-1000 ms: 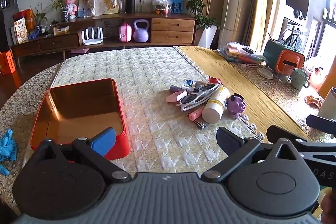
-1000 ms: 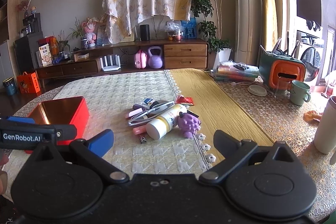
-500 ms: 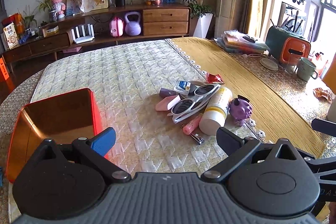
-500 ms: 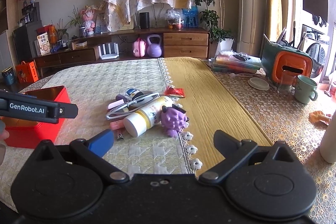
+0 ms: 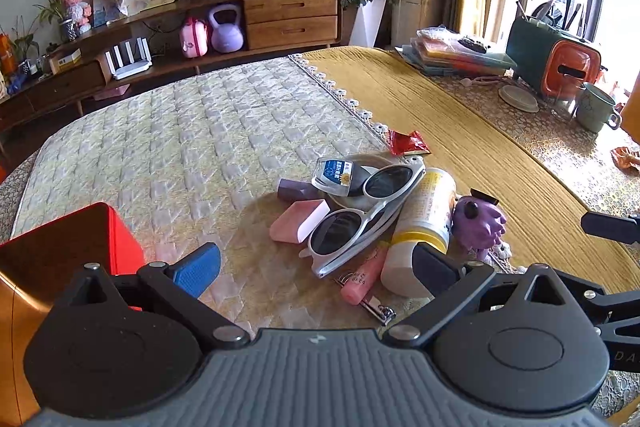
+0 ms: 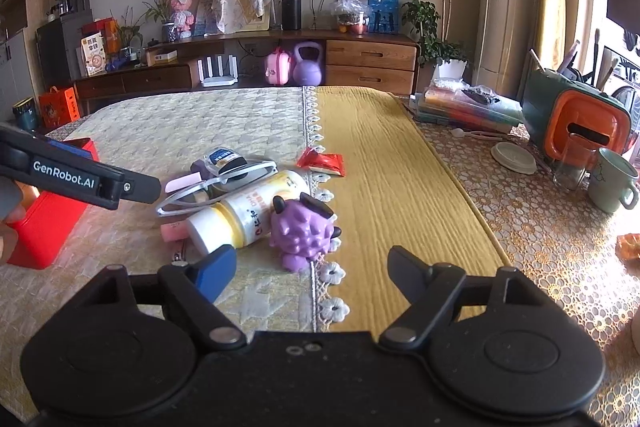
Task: Organize rigid objects
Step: 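Grasp the white sunglasses with the left gripper while the right gripper grasps the purple toy, then carry the sunglasses and purple toy over the red tin with both grippers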
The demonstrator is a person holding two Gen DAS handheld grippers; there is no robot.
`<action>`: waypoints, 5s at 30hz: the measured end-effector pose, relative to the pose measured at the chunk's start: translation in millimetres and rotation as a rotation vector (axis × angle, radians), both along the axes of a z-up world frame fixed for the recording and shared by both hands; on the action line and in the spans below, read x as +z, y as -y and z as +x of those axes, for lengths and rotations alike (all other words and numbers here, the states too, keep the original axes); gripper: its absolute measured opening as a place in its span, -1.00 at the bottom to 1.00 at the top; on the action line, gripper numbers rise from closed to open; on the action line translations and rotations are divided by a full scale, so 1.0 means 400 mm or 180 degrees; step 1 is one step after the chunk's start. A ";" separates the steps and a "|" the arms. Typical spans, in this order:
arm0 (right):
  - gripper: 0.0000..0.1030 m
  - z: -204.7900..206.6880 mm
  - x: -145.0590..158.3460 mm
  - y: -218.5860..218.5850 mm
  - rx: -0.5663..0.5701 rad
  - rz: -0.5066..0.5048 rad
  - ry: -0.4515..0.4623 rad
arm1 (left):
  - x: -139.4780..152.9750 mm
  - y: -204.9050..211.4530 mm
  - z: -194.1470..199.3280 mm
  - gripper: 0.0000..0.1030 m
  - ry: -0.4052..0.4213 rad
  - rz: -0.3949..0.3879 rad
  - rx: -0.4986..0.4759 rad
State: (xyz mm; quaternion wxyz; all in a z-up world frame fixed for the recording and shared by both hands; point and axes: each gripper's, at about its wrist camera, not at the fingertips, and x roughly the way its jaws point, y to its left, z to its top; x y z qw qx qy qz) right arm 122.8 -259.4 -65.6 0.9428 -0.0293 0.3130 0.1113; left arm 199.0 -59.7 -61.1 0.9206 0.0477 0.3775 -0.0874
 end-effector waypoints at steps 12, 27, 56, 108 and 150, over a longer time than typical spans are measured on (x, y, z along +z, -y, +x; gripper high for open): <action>0.41 0.095 -0.033 -0.001 0.0263 -0.0009 -0.0108 | -0.026 0.061 0.075 0.72 0.0082 0.0187 -0.0321; 0.30 0.158 -0.072 0.003 0.0354 0.0042 -0.0269 | -0.080 0.087 0.160 -0.01 -0.0120 0.0325 -0.0788; -0.21 0.105 -0.042 0.011 0.0156 0.0162 -0.0244 | -0.024 0.015 0.152 -0.89 -0.0123 -0.0143 -0.0283; 0.14 0.031 -0.053 -0.038 0.0177 0.0052 -0.0466 | 0.080 -0.214 -0.134 -0.90 -0.0326 -0.0556 0.0148; 0.14 0.029 0.163 -0.494 0.1285 0.0230 -0.0174 | 0.156 -0.581 -0.144 -0.89 -0.0251 -0.0578 0.0956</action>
